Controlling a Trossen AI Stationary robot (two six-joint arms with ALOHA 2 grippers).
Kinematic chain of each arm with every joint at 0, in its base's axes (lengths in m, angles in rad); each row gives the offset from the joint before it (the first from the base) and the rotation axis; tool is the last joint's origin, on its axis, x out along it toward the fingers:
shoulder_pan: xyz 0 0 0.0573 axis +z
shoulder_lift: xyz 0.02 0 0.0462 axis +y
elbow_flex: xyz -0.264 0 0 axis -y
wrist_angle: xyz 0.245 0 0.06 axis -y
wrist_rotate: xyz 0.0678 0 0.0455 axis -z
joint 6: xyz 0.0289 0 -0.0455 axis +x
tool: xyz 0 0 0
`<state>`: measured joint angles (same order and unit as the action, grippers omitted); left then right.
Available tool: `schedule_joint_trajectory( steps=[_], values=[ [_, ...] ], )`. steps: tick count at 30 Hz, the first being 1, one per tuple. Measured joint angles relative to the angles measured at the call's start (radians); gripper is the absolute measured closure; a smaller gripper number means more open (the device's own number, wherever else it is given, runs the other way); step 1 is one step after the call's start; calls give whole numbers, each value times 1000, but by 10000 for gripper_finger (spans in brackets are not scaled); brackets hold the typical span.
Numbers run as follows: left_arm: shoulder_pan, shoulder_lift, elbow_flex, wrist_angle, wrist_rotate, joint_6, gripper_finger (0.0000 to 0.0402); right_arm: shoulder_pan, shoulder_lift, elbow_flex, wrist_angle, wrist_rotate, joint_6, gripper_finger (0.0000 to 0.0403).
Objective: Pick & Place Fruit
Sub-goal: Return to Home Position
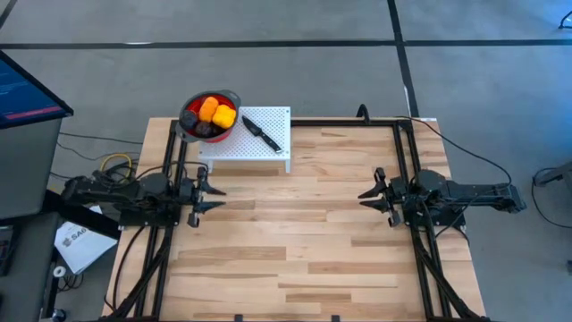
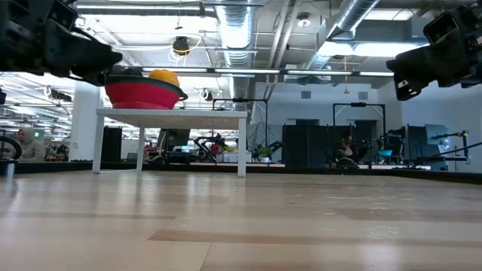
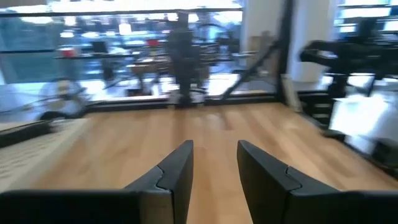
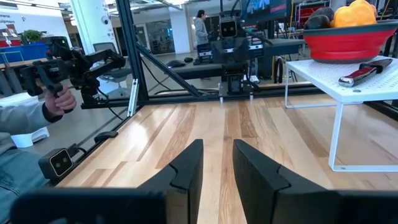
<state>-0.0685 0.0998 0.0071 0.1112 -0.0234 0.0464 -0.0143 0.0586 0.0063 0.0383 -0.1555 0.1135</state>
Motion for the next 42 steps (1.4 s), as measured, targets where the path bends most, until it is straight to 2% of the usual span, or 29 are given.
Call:
schedule_joint_trajectory(
  steps=[4, 9, 28, 31, 34, 37, 42],
  values=[
    [0, 0, 0, -1, 84, -1, 283, 0, 0, 0, 0, 0, 0, 321],
    [0, 0, 0, -3, 57, -2, 283, 0, 0, 0, 0, 0, 0, 321],
    [-1, 0, 0, 2, 54, 1, 283, 0, 0, 0, 0, 0, 0, 321],
    [-6, -37, 0, -2, 53, 1, 283, 0, 0, -1, 0, 0, 0, 321],
    [30, -99, 0, 8, 57, -11, 283, 0, 0, -1, 0, 0, 0, 321],
    [83, -100, 0, 23, 55, -40, 283, 0, 0, -1, 0, 0, 0, 321],
    [141, -100, 0, -69, 49, -44, 283, 0, 0, -1, 0, 0, 0, 321]
  ],
)
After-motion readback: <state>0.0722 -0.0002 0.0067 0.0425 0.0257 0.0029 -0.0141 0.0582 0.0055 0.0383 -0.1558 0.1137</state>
